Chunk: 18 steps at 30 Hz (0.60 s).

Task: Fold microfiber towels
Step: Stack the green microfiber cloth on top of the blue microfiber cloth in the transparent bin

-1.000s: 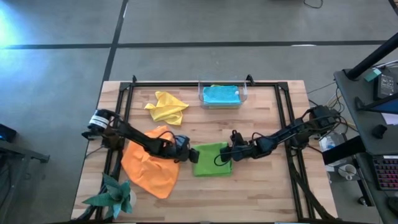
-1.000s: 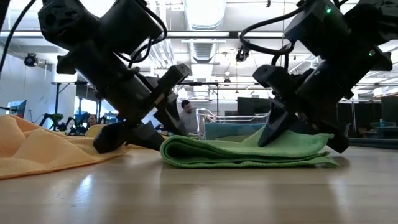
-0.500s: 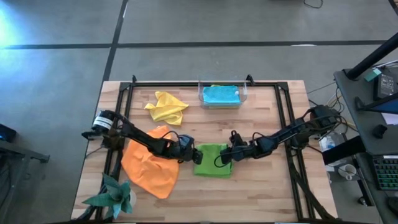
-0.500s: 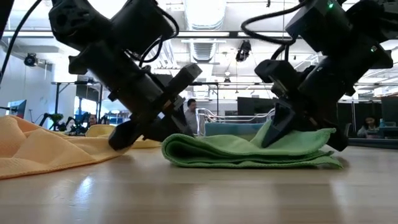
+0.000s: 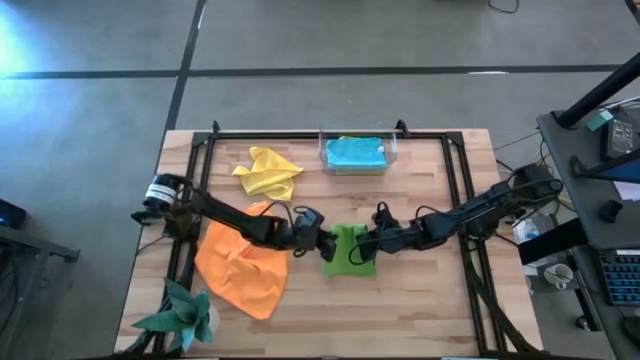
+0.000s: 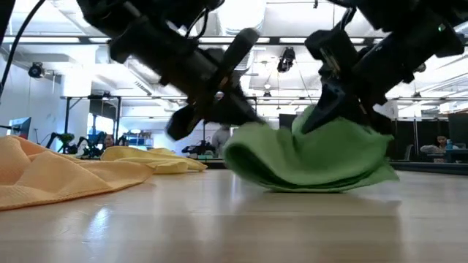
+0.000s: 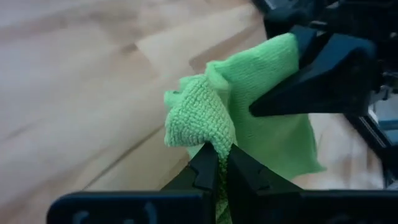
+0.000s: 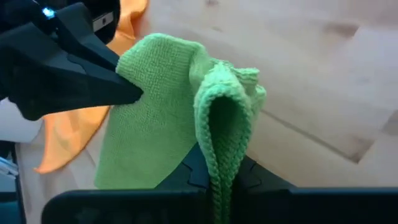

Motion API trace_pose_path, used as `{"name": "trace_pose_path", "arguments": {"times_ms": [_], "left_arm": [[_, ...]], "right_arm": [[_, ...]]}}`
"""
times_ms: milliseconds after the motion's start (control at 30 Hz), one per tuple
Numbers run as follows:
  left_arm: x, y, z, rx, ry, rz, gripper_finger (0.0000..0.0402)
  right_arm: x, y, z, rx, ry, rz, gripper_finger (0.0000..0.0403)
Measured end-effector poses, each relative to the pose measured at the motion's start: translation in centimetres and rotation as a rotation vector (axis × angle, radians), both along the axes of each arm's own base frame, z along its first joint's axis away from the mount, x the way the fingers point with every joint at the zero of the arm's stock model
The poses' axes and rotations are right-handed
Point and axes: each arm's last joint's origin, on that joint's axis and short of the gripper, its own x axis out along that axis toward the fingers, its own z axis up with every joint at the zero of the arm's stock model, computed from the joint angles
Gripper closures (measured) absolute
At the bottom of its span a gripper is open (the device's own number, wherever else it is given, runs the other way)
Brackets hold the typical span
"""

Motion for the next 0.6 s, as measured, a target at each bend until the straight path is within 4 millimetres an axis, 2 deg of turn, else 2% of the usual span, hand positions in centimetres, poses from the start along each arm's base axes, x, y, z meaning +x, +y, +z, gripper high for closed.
{"name": "trace_pose_path", "arguments": {"times_ms": [300,500,600], "left_arm": [[1.1,2.9,3.0,0.089,-0.060,0.026,0.0401],[1.6,5.5,5.4,0.172,-0.103,0.058,0.0401],[1.5,7.1,5.8,0.202,-0.096,0.087,0.0401]], "right_arm": [[-1.5,-1.5,3.3,-0.097,-0.047,-0.021,0.0394],[-2.2,-3.7,5.0,-0.144,-0.075,-0.066,0.0394],[-2.4,-5.1,5.6,-0.169,-0.086,-0.103,0.0394]]}}
